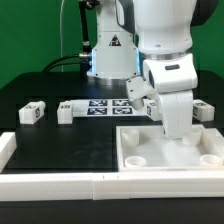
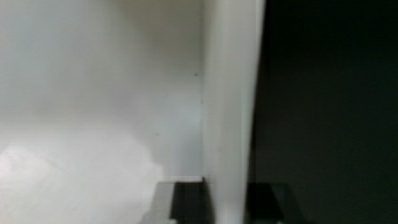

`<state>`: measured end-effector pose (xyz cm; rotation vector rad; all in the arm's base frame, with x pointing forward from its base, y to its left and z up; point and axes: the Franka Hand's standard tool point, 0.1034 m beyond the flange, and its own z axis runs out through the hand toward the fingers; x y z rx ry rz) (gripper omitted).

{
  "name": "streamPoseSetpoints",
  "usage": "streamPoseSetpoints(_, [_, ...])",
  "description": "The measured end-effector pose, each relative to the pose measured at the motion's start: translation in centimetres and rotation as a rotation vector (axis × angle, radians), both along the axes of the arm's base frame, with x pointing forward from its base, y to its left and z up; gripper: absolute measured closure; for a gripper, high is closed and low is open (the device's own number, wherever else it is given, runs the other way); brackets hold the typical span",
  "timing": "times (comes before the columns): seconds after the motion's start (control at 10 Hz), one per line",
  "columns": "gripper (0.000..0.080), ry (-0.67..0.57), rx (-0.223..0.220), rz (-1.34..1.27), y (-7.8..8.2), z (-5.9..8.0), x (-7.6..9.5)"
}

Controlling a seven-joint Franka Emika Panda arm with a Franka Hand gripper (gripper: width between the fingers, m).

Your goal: Assemble one leg

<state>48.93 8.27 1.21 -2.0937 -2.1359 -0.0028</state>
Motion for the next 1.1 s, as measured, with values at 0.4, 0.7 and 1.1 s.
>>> streamPoseSetpoints(0.4, [0.0410,0.001,0.000,-0.001,-0.06,-0.03,-0.03])
streamPoseSetpoints(0.7, [0.0168,0.001,0.000,-0.001,-0.07,-0.03,-0.04])
streamPoseSetpoints(1.1, [0.0151,0.001,0.000,-0.002,-0.09,-0.03,-0.04])
